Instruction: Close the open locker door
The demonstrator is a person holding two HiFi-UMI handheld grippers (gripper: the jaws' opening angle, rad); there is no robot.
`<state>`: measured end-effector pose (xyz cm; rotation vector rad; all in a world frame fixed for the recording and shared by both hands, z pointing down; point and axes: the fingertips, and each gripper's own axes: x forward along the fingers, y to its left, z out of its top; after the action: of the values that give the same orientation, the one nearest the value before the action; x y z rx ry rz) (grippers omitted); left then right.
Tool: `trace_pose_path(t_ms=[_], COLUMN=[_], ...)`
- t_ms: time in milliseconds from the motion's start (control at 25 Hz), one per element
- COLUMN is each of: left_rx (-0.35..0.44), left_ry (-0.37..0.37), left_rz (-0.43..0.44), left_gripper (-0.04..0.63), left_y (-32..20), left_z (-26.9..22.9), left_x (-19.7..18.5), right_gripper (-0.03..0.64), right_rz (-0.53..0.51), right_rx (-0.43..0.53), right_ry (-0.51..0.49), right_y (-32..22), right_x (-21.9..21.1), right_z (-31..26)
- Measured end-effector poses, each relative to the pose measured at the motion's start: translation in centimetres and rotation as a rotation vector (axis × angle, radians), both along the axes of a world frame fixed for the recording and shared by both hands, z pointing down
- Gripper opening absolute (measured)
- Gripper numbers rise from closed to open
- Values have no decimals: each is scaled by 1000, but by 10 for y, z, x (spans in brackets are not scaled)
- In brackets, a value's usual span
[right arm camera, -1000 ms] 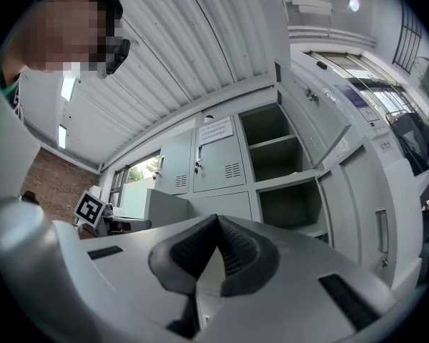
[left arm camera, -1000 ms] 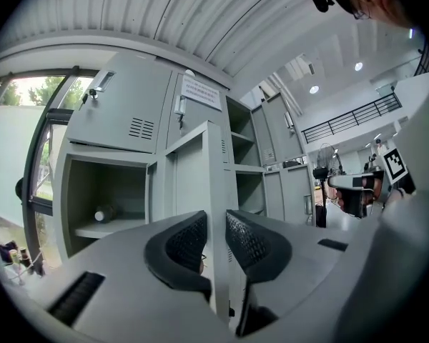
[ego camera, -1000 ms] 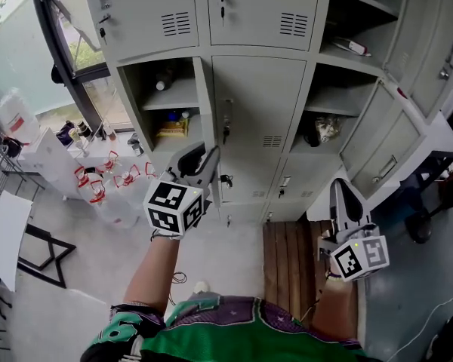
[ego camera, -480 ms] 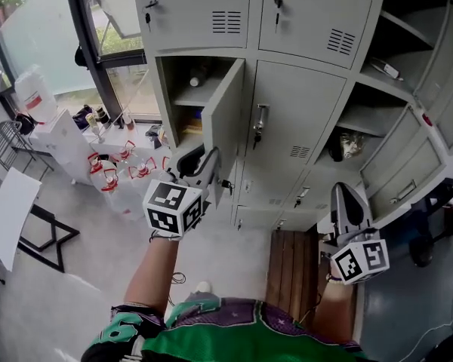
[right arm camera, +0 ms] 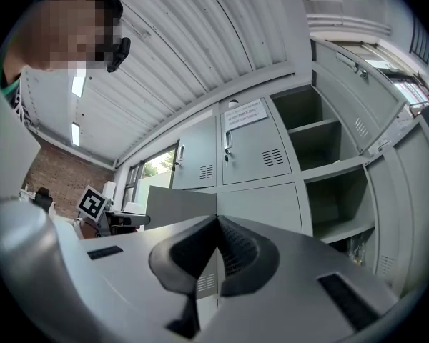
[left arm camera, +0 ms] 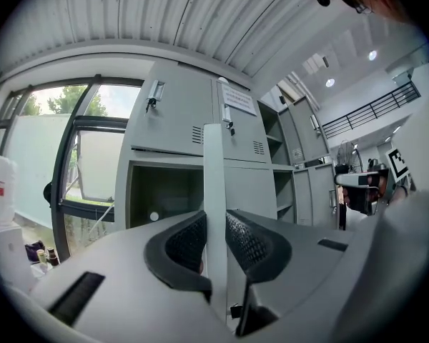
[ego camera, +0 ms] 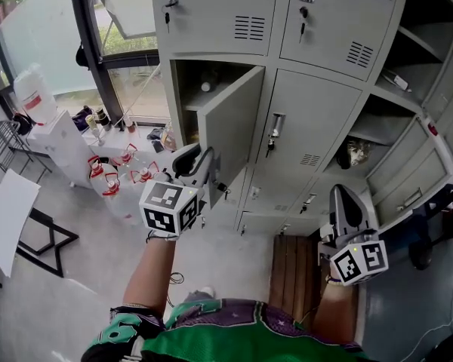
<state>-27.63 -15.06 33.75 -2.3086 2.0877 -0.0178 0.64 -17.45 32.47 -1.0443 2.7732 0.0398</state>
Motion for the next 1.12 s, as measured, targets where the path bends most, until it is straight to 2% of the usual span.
trace_pose_path(t_ms=[520,760,1120], left_rx=[2,17,8], left_ry=[-6,-60,-38], left_rz=[55,37,25], left_gripper=[101,117,126], left_y=[-12,-21,-38], left_z=[0,-1,6], left_x=[-53,-83,-131], right_gripper=[6,6,7], right_rz=[37,81,108], right_rx=[7,-2,-9], right_ry=[-13,-19,-9], right_y=[3,2,4], right_x=[-61,-78,-108], right_z=[3,6,12])
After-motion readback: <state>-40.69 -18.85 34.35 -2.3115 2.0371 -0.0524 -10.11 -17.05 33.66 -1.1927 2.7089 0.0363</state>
